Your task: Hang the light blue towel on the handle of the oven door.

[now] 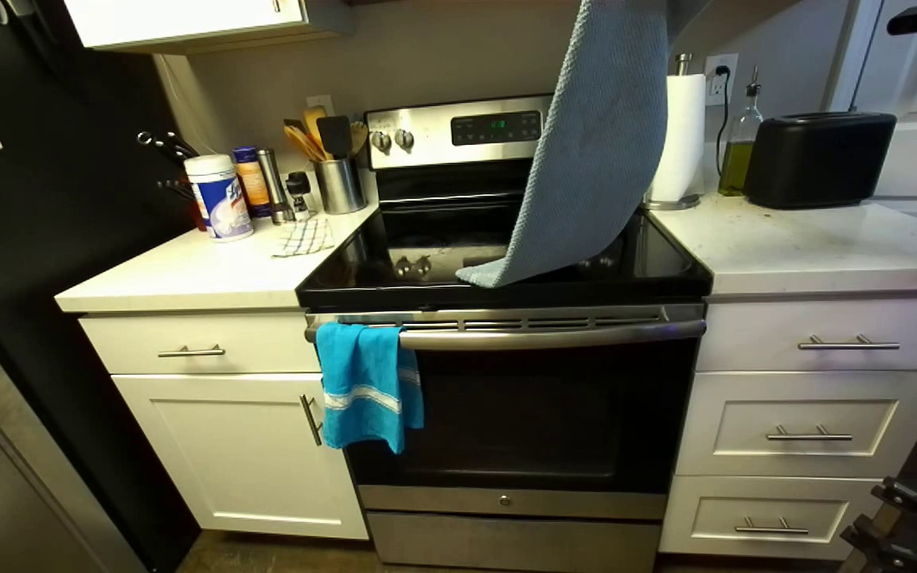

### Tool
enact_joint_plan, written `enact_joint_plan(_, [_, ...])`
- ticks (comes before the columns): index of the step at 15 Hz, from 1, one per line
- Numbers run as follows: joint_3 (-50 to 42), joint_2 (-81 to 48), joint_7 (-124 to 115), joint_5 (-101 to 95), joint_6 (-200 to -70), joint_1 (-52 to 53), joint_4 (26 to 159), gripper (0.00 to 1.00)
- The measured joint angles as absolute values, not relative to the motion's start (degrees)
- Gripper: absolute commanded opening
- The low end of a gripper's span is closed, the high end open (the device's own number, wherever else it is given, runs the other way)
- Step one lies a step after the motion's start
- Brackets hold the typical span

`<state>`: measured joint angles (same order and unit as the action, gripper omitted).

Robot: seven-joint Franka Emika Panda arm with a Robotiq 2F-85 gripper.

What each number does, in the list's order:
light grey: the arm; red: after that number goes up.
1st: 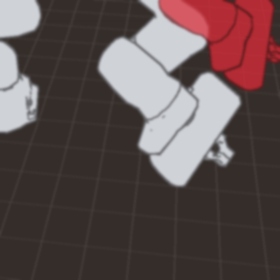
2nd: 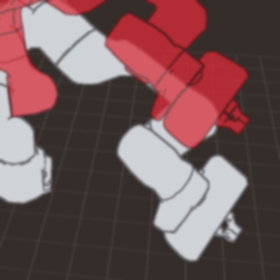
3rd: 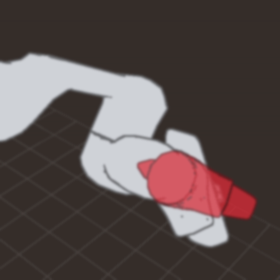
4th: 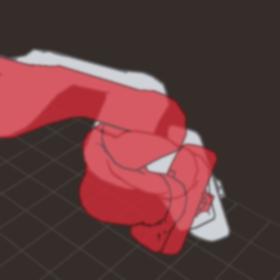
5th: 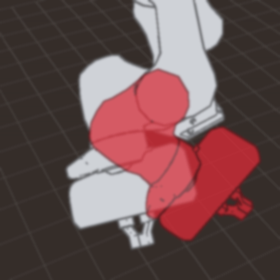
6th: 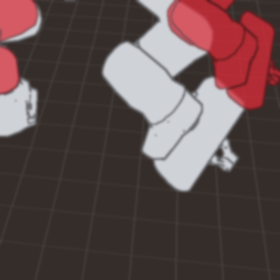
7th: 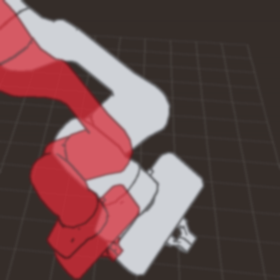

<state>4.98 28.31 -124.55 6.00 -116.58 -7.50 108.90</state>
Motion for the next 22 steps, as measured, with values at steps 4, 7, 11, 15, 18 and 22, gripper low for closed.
enact_joint_plan(4, [4.64,29.67,-127.18,6.00,-115.80,-7.55,107.88,0.03])
enact_joint_plan(7, [4.50,30.06,-129.27,6.00,-113.35,-7.55,105.07,0.03])
enact_joint_plan(11, [4.51,30.06,-131.67,6.00,-111.02,-7.55,101.29,0.03])
enact_joint_plan(15, [4.47,29.54,-133.95,6.00,-109.50,-7.63,98.44,0.03])
enact_joint_plan(18, [4.34,28.24,-135.45,6.00,-108.39,-8.01,96.25,0.03])
enact_joint_plan(22, [3.75,25.41,-136.22,6.00,-107.30,-8.07,93.35,0.03])
